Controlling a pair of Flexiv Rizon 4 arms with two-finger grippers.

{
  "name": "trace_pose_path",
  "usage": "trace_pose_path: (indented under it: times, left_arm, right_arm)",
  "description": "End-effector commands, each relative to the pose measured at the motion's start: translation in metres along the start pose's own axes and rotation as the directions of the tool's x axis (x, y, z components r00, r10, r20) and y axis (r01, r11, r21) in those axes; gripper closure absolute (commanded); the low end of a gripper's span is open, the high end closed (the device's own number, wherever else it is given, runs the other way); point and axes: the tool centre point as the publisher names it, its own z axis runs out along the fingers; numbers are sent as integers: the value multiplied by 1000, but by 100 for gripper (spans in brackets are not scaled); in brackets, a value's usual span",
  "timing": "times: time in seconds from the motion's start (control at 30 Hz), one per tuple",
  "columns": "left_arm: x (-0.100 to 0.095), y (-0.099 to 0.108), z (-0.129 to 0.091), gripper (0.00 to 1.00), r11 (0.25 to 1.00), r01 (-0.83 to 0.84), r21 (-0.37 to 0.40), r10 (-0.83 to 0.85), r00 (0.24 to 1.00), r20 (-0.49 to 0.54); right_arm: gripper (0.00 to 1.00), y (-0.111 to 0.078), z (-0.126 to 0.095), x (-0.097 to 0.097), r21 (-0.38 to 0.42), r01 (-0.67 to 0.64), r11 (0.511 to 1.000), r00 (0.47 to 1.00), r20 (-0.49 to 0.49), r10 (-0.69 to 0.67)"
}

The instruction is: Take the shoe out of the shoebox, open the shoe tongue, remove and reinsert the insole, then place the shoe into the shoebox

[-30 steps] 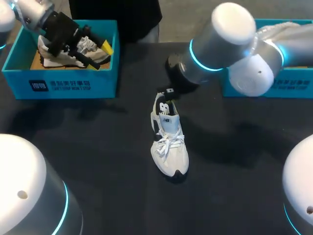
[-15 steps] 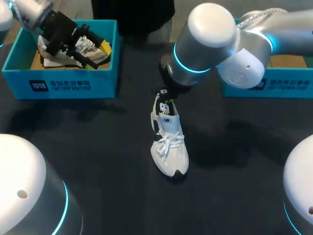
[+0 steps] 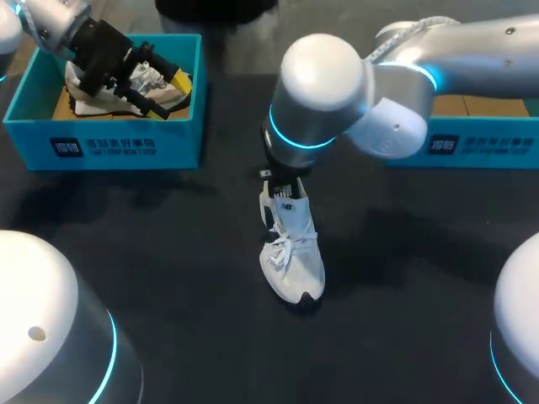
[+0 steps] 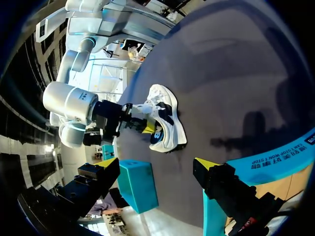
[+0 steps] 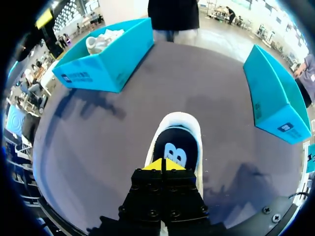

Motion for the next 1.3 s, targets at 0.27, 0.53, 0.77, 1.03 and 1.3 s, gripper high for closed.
trace_pose_path:
  times: [0.27, 0.53, 0.77, 1.03, 1.3]
  left_arm:
    - [0, 0, -1, 0, 1000, -1, 1, 1, 1000, -3]
    - [0, 0, -1, 0, 1000, -1, 1, 1, 1000, -3]
    - [0, 0, -1, 0, 1000, -1, 1, 1, 1000, -3]
    - [0, 0, -1, 0, 1000, -1, 1, 1, 1000, -3]
    - [0, 0, -1, 0, 1000, -1, 1, 1, 1000, -3]
  right_arm:
    - [100, -7, 11, -11, 16, -25, 1000, 999, 24, 25]
    - [100, -12, 19, -16, 43, -26, 999, 999, 31, 25]
    - [100, -14, 35, -16, 67, -19, 998, 1000, 15, 18]
    - [100, -17, 45, -21, 86, -16, 996, 1000, 5, 15]
    - [100, -6, 28, -25, 43, -11, 999, 999, 31, 10]
